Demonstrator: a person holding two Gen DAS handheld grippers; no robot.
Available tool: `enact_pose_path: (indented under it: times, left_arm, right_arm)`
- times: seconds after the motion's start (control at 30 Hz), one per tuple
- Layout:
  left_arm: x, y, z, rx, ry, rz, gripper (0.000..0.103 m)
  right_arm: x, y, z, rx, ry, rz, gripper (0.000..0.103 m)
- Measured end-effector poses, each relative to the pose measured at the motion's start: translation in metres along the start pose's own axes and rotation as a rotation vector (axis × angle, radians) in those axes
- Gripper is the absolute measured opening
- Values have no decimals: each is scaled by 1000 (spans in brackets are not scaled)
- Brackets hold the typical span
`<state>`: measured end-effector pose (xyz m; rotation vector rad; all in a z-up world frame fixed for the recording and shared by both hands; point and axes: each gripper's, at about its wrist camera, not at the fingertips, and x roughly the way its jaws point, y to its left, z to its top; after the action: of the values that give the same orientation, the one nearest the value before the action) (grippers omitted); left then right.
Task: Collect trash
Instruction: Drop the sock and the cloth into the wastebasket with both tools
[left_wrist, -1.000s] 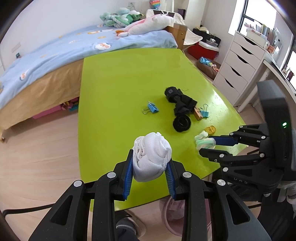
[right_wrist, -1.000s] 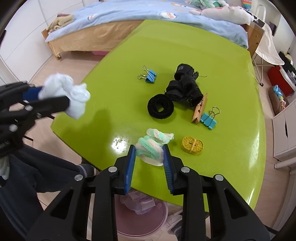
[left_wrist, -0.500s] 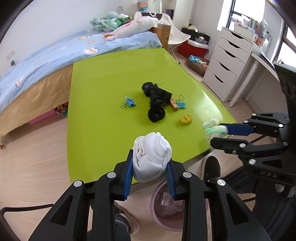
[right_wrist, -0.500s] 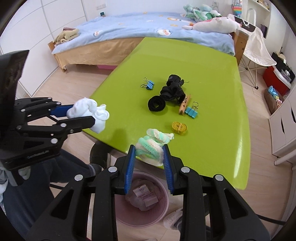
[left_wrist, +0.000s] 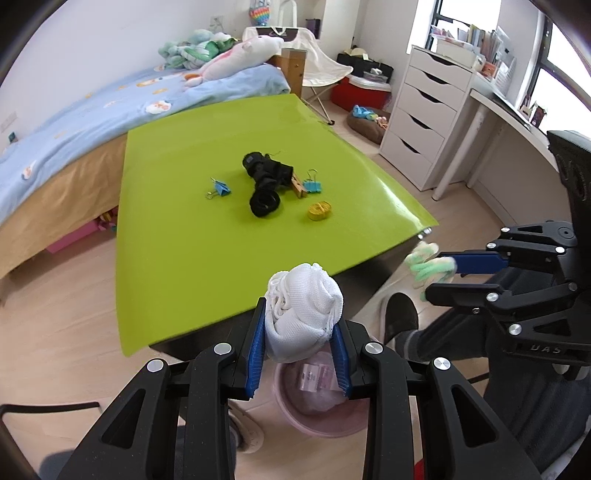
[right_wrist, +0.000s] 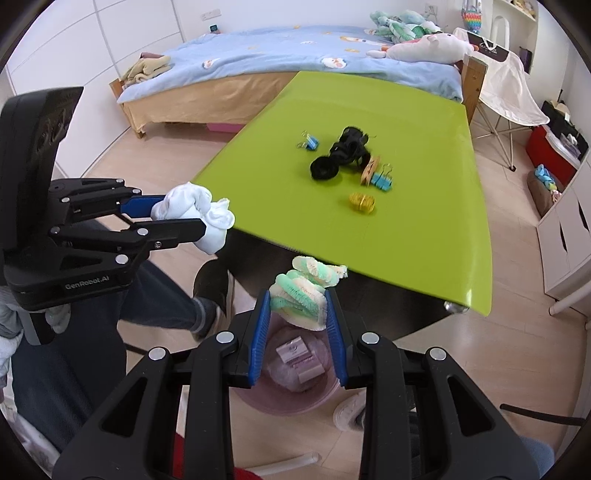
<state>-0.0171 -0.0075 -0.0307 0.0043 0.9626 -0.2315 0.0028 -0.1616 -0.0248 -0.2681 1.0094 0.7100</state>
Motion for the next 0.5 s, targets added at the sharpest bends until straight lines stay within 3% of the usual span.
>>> enact_pose_path:
  times: [0.4, 0.43, 0.47, 0.5]
  left_arm:
    - [-14, -8, -18, 9, 5, -30, 31]
    - [-15, -9, -17, 9, 3, -34, 31]
    - [-15, -9, -17, 11, 2, -34, 31]
    - [-15, -10, -17, 13, 1, -34, 31]
  right_arm:
    - [8, 11, -21, -1, 39, 64, 33]
    - [7, 11, -21, 0, 37, 66, 42]
    - [6, 9, -20, 2, 34, 65, 59]
    - [4, 8, -20, 8, 26, 66, 65]
